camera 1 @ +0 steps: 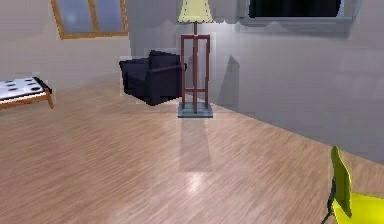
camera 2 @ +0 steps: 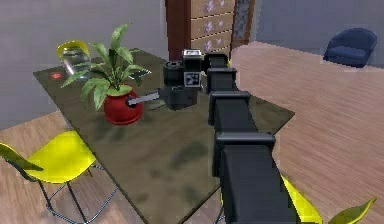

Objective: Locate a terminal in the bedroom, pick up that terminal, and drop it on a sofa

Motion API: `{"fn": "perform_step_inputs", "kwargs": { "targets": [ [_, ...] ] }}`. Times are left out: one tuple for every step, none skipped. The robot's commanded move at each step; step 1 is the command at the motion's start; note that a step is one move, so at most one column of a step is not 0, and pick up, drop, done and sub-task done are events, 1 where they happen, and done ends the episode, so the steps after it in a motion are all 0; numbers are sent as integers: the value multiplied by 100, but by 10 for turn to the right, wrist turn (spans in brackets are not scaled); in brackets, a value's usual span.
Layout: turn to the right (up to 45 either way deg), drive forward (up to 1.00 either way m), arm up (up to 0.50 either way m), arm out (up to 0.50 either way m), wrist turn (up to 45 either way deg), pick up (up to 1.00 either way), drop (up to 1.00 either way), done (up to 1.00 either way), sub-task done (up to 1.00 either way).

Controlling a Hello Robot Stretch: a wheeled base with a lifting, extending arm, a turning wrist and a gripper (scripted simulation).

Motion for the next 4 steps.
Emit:
{"fn": "perform_step_inputs", "kwargs": {
  "targets": [
    [0, 0, 0, 0, -450, 0, 0, 0, 0],
    [0, 0, 0, 0, -450, 0, 0, 0, 0],
    [0, 0, 0, 0, -60, 0, 0, 0, 0],
    [0, 0, 0, -26, 0, 0, 0, 0, 0]
  ]
}}
